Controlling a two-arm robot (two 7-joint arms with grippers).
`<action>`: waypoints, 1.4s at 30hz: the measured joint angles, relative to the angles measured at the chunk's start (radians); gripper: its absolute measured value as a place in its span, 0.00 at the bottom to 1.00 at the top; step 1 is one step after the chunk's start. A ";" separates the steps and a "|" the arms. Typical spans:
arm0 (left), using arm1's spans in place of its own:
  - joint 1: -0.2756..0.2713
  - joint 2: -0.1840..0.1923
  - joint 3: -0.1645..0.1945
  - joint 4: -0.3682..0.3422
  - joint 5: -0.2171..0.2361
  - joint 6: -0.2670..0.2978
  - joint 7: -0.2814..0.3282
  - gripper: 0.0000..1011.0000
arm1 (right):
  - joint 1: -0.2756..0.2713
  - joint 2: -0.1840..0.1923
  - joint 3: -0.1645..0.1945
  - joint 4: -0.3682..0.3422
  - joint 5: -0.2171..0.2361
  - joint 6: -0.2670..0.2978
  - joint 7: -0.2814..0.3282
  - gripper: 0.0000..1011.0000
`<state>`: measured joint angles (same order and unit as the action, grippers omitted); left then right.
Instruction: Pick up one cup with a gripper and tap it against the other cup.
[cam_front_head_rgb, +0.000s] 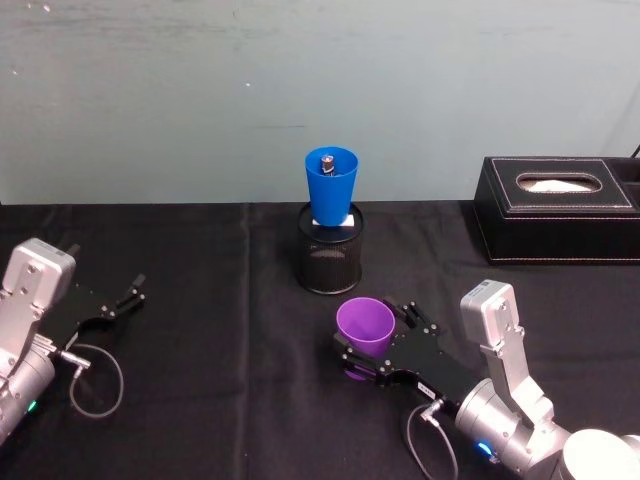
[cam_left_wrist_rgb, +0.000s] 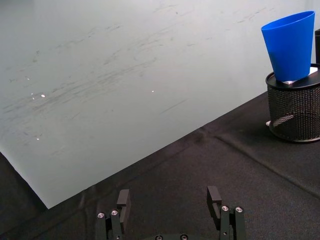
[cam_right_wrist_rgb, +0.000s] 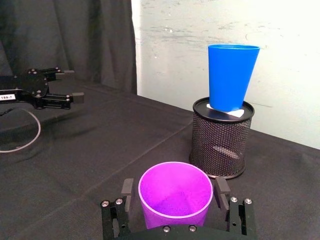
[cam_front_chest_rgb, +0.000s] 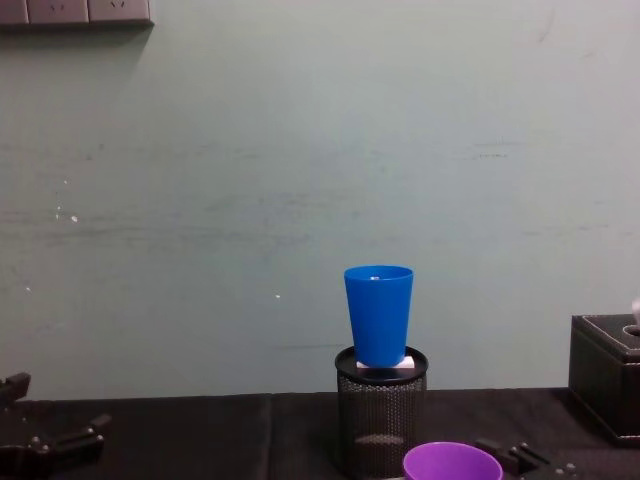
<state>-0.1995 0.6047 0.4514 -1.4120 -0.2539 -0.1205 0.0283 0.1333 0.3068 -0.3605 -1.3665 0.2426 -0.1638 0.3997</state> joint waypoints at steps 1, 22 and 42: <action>0.000 0.000 0.000 0.000 0.000 0.000 0.000 0.99 | 0.000 0.000 0.000 0.000 0.000 0.000 0.000 0.99; 0.000 0.000 0.000 0.000 0.000 0.000 0.000 0.99 | -0.019 0.009 0.057 -0.149 0.000 -0.010 -0.041 0.99; 0.000 0.000 0.000 0.000 0.000 0.000 0.000 0.99 | -0.066 -0.107 0.201 -0.140 -0.123 0.156 -0.363 0.99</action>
<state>-0.1996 0.6047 0.4514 -1.4120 -0.2539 -0.1205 0.0283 0.0677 0.1998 -0.1596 -1.5067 0.1192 -0.0080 0.0371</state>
